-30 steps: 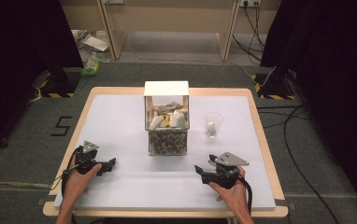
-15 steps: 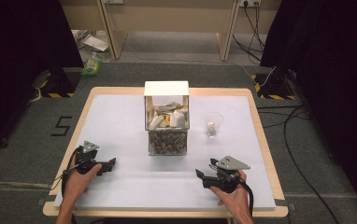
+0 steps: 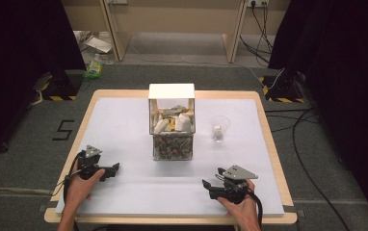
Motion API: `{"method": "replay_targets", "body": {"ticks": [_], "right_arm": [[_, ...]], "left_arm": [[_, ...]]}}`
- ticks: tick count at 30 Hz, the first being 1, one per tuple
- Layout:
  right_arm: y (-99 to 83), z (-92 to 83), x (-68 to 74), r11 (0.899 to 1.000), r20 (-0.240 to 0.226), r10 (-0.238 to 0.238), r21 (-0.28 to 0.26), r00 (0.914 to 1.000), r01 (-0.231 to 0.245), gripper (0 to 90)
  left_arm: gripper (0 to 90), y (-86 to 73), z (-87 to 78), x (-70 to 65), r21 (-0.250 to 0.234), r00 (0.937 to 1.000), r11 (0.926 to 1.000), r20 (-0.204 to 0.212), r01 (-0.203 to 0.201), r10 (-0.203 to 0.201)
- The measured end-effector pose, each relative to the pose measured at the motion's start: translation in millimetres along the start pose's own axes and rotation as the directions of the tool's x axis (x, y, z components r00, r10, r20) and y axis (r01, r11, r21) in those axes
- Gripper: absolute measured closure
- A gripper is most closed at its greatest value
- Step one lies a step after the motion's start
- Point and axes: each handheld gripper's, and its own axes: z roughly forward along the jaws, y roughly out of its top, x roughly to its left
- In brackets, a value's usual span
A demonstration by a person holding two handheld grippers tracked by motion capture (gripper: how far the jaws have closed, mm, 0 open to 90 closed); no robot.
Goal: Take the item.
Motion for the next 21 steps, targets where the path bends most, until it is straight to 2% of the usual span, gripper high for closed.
{"method": "replay_targets", "body": {"ticks": [9,21], "right_arm": [[-5.2,-2.0,3.2,1.000,-0.003,0.000,0.031,1.0000,0.000,22.5],[-10.0,-7.7,4.1,0.999,-0.002,0.009,0.035,1.0000,-0.008,22.0]], "left_arm": [[0.0,0.0,0.0,0.0,0.000,1.0000,1.0000,0.000,0.000,0.000],[0.0,0.0,0.0,0.0,0.000,1.0000,1.0000,0.000,0.000,0.000]]}}
